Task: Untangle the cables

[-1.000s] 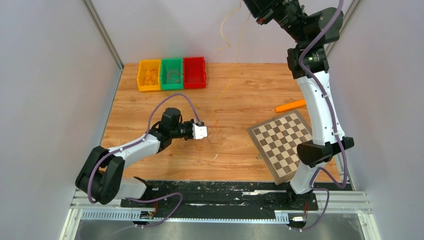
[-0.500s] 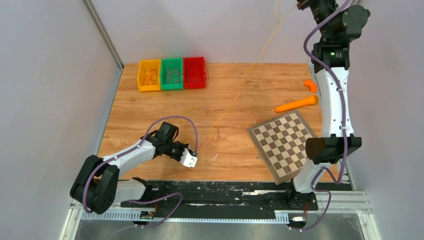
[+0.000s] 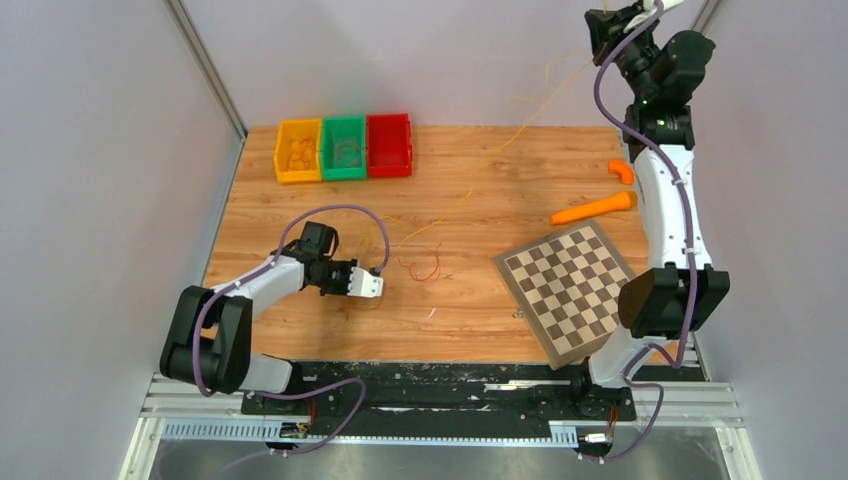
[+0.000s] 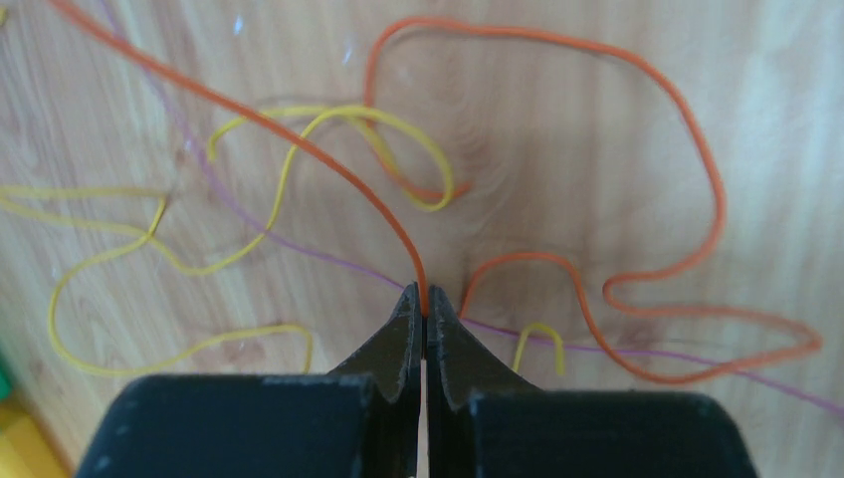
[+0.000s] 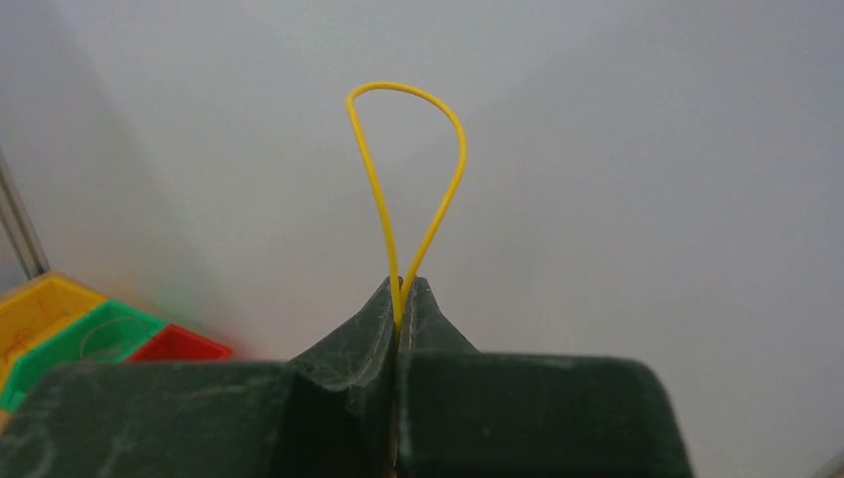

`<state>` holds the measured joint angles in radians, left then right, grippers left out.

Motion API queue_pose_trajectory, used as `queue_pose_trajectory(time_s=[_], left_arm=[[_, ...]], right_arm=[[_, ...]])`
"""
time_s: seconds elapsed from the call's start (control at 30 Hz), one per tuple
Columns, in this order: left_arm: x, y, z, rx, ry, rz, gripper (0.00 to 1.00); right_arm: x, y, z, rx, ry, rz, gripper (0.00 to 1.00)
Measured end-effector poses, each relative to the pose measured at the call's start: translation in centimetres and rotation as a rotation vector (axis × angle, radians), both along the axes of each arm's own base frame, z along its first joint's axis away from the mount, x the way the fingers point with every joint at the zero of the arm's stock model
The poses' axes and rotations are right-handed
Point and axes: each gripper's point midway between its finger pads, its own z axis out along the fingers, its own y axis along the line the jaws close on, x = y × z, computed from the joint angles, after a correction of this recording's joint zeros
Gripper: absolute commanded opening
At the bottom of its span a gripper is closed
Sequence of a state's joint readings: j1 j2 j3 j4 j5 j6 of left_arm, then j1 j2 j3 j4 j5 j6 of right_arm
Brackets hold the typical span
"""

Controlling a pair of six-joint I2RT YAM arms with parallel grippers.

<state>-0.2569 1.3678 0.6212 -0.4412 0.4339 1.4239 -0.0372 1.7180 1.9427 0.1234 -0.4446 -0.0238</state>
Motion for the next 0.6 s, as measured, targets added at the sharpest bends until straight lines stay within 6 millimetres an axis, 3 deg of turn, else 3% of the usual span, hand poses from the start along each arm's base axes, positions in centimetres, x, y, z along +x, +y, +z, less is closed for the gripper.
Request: queue_pose_trajectory(time_s=[0.13,0.2,0.27,0.37,0.47,0.53,0.57,0.6], left_arm=[[2.0,1.5,0.2,0.016,0.000,0.081,0.00],[2.7,1.8,0.7,0.004,0.000,0.111,0.00],[3.2,1.7,1.3,-0.024,-0.003,0.130,0.00],[3.7,0.8,2.3,-0.072,0.003,0.144,0.00],[4.5,-0.1,3.4,-0.117,0.001,0.152,0.00],[5.0,-0.7,4.0,-0.138,-0.003,0.151,0.00],[5.0,-0.9,4.1,-0.145,0.001,0.153,0.00],[4.9,-1.0,4.1,-0.150,0.006,0.153,0.00]], right_arm=[[-0.8,-0.9,-1.9,-0.028,0.080,0.034,0.00],[-2.0,1.2,-4.5,-0.043,0.168,0.157,0.00],[-3.4,4.6,-8.2,-0.073,0.279,0.285,0.00],[-6.1,11.1,-16.1,-0.179,0.466,0.471,0.00],[-8.7,15.7,-25.0,-0.312,0.649,0.586,0.00],[-8.9,16.6,-29.6,-0.381,0.744,0.602,0.00],[-8.5,16.5,-31.5,-0.405,0.780,0.593,0.09],[-8.0,16.1,-33.5,-0.427,0.828,0.577,0.26]])
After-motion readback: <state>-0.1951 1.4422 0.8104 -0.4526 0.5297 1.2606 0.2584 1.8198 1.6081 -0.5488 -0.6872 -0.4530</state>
